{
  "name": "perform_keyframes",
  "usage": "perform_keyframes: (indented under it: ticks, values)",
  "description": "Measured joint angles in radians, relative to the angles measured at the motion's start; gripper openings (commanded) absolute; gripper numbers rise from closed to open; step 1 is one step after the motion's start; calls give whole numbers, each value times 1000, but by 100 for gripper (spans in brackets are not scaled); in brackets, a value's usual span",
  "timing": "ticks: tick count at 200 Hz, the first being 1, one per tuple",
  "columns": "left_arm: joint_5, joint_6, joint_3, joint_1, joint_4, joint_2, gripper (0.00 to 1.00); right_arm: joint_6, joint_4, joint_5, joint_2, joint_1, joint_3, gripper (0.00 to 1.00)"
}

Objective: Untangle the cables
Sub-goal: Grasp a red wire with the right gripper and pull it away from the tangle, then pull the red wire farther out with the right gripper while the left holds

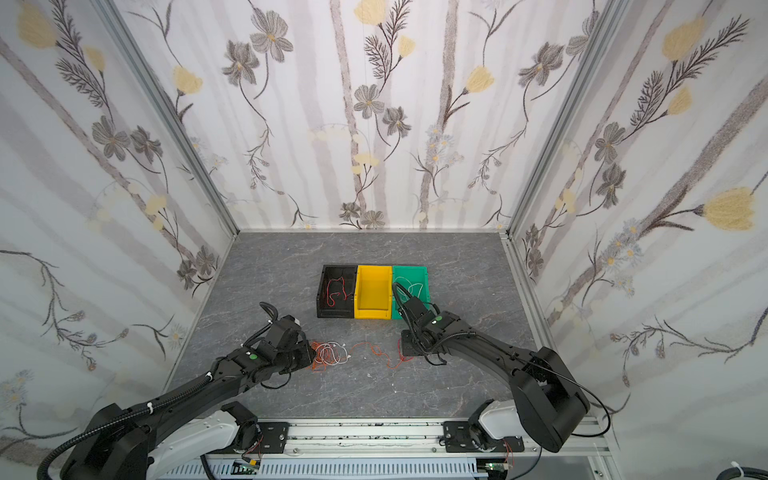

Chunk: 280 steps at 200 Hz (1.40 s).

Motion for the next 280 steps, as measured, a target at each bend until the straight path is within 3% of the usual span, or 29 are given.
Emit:
perform_keyframes:
  ticks: [29, 64, 111, 170, 236, 280]
  values:
    - [23, 24, 31, 0, -8, -12, 35, -14, 5, -43, -19, 0, 7, 9]
    - [24, 42, 58, 0, -27, -25, 37, -40, -10, -83, -50, 0, 52, 10]
    - [80, 53, 109, -8, -41, -19, 56, -70, -34, -89, -76, -3, 81, 10]
    - [195, 85, 164, -119, 126, 137, 65, -73, -7, -176, -68, -3, 75, 10]
    - [225, 193, 274, -164, 217, 428, 58, -43, 28, -214, -90, -16, 31, 10]
    - [219, 213, 304, -167, 225, 523, 31, -29, 40, -219, -119, -37, 3, 10]
